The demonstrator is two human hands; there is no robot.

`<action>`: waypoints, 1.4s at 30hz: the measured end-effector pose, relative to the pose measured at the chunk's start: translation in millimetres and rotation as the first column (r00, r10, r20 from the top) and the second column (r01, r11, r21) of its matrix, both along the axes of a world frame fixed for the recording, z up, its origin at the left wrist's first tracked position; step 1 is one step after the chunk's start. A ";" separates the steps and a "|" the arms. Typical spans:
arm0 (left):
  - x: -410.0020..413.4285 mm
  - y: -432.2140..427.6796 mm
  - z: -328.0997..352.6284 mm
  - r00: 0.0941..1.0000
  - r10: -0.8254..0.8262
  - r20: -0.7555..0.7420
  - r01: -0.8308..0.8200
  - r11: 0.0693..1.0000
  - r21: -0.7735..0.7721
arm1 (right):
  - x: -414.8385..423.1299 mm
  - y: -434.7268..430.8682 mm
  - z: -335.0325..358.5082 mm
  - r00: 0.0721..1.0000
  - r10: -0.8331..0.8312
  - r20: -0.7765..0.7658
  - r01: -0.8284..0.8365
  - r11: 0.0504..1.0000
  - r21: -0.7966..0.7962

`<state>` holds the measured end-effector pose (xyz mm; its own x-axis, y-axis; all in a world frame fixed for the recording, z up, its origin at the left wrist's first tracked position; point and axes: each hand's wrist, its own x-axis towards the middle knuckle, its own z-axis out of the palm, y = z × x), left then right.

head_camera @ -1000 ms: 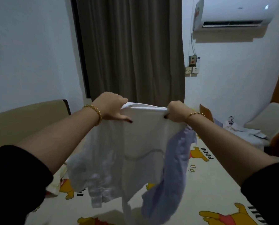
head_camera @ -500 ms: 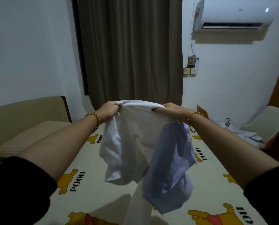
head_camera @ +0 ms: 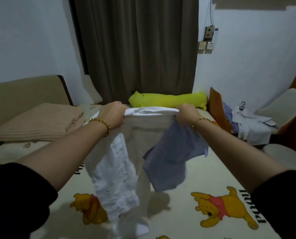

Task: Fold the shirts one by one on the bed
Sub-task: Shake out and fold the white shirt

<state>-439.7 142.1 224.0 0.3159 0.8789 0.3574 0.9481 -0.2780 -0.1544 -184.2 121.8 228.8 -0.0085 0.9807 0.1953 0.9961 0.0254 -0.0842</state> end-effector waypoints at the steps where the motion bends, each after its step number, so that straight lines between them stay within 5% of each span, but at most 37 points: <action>1: -1.2 1.1 -6.3 0.997 -0.011 0.076 0.015 0.999 -0.049 | -0.6 1.5 -5.1 0.998 0.014 -0.061 -0.017 0.999 -0.042; 6: -13.2 19.5 -29.8 0.899 0.101 0.426 0.119 0.879 -0.461 | -10.9 11.4 -32.0 0.971 0.039 -0.236 -0.120 0.933 -0.339; 10: -32.9 42.3 -48.9 0.842 0.240 0.483 0.173 0.727 -0.664 | -15.9 29.0 -45.3 0.965 0.024 -0.263 -0.176 0.799 -0.575; 14: -42.5 78.5 -57.7 0.960 0.117 0.253 0.148 0.556 -0.818 | -25.6 65.1 -60.8 0.994 0.112 -0.009 -0.091 0.749 -0.656; 17: -36.5 116.1 -72.3 0.999 -0.042 0.001 0.025 0.576 -0.817 | -32.6 101.7 -80.7 0.996 0.085 0.001 -0.067 0.789 -0.611; 21: -27.1 184.4 -89.3 0.936 -0.139 -0.324 -0.083 0.807 -0.584 | -41.3 172.5 -97.8 0.995 0.073 0.069 -0.037 0.903 -0.429; 26: -25.8 306.9 -29.9 0.981 0.011 -0.193 -0.030 0.995 -0.095 | -35.9 300.1 -45.6 0.998 -0.002 0.062 -0.005 0.994 0.108; 30: -25.5 385.5 73.7 0.991 0.044 -0.123 -0.003 0.949 0.316 | -37.1 372.7 55.3 0.995 -0.032 0.096 -0.022 0.857 0.515; 34: -36.7 425.4 151.0 0.998 -0.029 -0.049 0.054 0.765 0.642 | -40.0 416.2 126.9 0.994 -0.017 0.107 -0.065 0.698 0.713; 37: -45.4 433.6 147.2 0.994 -0.069 -0.079 0.105 0.699 0.707 | -40.2 430.1 124.9 0.989 0.007 0.145 -0.115 0.647 0.754; 42: -60.0 436.1 44.2 0.973 -0.091 -0.212 0.209 0.742 0.637 | -35.4 430.7 27.4 0.957 -0.013 0.291 -0.222 0.612 0.759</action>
